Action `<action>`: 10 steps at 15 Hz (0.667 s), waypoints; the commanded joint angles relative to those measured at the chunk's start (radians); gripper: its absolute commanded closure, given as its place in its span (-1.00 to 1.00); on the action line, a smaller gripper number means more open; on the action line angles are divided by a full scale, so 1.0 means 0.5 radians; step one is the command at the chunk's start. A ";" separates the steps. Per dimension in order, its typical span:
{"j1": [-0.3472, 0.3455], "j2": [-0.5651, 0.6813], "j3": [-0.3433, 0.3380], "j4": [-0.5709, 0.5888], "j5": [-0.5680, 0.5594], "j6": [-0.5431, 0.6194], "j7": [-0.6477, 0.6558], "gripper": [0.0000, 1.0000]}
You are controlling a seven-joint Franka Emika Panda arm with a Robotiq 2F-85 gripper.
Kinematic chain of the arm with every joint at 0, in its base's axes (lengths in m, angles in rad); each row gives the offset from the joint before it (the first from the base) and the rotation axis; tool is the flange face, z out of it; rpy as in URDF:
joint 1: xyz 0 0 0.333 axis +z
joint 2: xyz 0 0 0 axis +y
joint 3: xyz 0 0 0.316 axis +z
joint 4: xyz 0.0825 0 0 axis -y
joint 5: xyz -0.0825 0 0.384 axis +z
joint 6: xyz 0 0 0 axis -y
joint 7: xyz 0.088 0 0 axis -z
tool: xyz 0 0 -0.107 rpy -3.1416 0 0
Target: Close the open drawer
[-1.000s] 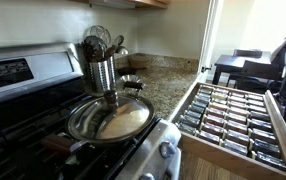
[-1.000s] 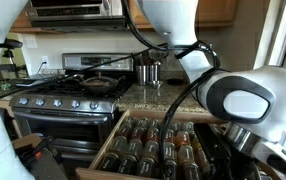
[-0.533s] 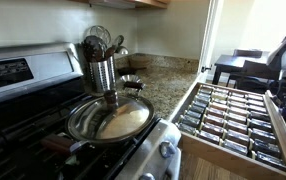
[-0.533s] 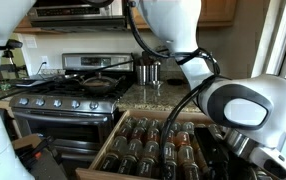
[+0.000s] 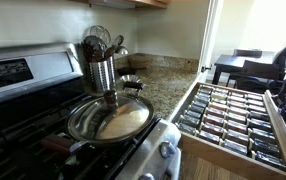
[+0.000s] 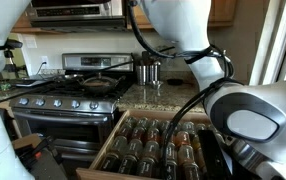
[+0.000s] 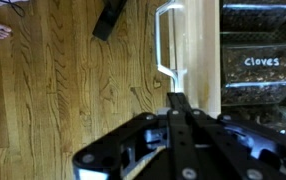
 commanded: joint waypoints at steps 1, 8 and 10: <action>-0.095 -0.059 0.177 -0.014 0.173 0.059 -0.107 0.94; -0.060 -0.170 0.284 -0.071 0.173 0.125 -0.223 0.93; -0.035 -0.171 0.330 -0.054 0.174 0.150 -0.211 0.94</action>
